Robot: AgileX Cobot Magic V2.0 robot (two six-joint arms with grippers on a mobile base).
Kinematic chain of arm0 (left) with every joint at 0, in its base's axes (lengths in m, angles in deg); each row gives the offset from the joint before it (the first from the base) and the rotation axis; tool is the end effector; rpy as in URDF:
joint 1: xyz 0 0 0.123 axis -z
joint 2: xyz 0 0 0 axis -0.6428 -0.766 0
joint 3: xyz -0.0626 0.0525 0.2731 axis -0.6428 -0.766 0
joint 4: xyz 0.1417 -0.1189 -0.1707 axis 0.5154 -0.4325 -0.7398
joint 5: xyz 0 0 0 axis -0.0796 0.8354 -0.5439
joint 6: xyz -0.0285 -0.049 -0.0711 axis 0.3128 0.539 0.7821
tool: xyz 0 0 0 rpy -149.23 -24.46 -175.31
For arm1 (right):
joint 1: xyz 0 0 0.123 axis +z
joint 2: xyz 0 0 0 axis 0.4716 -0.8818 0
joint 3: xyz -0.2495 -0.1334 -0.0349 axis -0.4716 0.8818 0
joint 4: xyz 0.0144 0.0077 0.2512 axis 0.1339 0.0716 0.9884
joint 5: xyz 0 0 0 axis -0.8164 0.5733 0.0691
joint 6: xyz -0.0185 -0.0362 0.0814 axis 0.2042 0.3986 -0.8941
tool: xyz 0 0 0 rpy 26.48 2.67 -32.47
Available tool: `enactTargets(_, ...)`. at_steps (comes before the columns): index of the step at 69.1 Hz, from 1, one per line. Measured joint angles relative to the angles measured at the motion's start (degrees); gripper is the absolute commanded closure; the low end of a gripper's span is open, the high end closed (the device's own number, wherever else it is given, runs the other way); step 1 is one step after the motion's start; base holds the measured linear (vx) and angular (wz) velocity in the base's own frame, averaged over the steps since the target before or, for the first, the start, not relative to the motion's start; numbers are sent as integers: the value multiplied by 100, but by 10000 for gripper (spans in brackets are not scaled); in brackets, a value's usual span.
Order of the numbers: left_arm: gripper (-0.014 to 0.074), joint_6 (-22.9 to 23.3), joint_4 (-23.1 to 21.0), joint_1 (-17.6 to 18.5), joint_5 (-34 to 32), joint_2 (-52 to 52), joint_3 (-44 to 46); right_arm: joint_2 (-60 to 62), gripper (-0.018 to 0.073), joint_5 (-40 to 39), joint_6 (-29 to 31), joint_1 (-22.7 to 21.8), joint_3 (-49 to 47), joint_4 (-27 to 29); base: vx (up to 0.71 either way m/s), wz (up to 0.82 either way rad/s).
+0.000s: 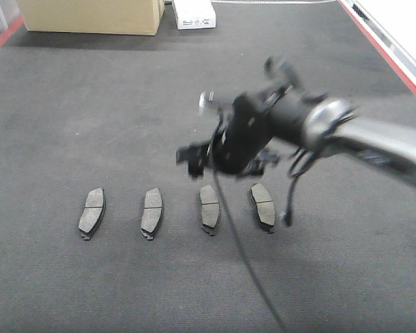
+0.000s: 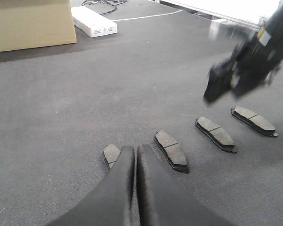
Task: Move and align brake pads A on conveyor
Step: 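Open the right gripper and raise it off the placed pad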
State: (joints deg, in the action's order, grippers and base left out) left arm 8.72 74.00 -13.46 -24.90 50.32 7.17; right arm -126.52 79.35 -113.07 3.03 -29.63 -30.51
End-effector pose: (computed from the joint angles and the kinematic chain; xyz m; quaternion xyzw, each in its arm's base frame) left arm 0.0671 -0.0190 0.2778 0.1180 0.7752 -0.1021 0.6122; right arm 0.3717 0.2203 0.2454 -0.0590 0.9657 0.0974 0.2334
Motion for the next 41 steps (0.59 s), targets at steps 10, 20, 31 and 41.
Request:
enactTargets(10,603,-1,0,0,0,0,0,919,-21,19,212,19,434,-159,0,0)
enactTargets(20,603,-1,0,0,0,0,0,1832,-19,-283,261,-193,1279,-200,0,0)
enactTargets(31,603,-1,0,0,0,0,0,2773,-19,-320,360,-949,2223,-293,0,0)
enactTargets(41,603,-1,0,0,0,0,0,3697,-19,-375,680,-1457,3179,-330,0,0)
